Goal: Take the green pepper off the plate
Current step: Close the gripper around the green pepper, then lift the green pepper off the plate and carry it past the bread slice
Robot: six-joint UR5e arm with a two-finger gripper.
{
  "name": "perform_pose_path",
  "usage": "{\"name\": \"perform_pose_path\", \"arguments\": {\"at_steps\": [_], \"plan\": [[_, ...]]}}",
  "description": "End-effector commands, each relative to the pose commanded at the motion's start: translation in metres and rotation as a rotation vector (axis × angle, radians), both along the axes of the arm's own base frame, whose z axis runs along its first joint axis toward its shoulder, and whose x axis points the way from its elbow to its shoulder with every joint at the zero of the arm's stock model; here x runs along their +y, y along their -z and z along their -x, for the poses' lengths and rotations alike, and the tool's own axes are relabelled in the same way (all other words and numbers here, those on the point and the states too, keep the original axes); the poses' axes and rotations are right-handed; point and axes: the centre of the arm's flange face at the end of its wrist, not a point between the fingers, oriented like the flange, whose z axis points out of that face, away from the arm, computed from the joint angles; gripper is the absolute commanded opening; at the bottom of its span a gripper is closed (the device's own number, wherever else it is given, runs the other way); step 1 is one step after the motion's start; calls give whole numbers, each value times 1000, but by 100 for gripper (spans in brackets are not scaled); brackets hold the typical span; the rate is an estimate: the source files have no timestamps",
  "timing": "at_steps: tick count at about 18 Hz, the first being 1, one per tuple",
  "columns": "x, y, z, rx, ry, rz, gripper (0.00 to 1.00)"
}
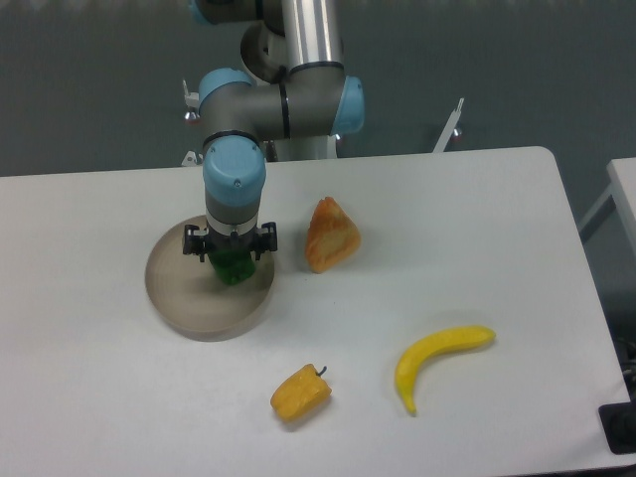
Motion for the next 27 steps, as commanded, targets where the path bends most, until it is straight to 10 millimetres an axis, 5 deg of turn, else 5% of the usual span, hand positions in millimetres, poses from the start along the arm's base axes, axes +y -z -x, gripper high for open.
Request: {"name": "perform_pose_path", "arguments": {"at_steps": [1, 3, 7, 10, 16, 20, 27], "plan": [[2, 0, 1, 7, 0, -12, 96], [2, 0, 1, 8, 0, -15, 70], [1, -4, 1, 14, 0, -19, 36], [2, -17, 1, 23, 6, -41, 35], [18, -77, 24, 77, 32, -159, 35], [24, -131, 92, 141, 0, -259, 32], [-1, -136, 165, 190, 274, -270, 32]]}}
